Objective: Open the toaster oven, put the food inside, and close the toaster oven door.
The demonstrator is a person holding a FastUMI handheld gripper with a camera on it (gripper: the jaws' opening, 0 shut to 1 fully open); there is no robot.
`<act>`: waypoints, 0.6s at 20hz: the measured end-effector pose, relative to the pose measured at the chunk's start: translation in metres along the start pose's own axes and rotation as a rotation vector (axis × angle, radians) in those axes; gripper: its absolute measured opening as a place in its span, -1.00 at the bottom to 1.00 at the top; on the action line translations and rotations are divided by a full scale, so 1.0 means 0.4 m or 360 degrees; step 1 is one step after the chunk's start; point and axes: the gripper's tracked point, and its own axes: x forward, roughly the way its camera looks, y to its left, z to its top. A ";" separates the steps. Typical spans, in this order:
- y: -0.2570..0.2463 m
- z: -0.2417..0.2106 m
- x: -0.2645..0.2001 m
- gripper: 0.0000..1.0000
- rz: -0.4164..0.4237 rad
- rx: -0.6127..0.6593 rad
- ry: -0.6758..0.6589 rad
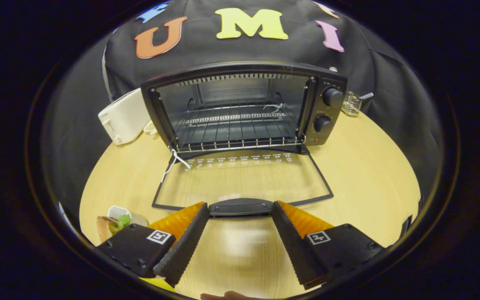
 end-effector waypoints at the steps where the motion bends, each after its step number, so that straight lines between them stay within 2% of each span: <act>1: 0.000 0.003 -0.012 1.00 0.0008 0.0000 -0.0025; 5: 0.019 0.018 -0.045 1.00 0.0120 -0.0009 -0.0067; 12: 0.107 0.001 -0.170 0.97 0.0504 0.0028 0.0099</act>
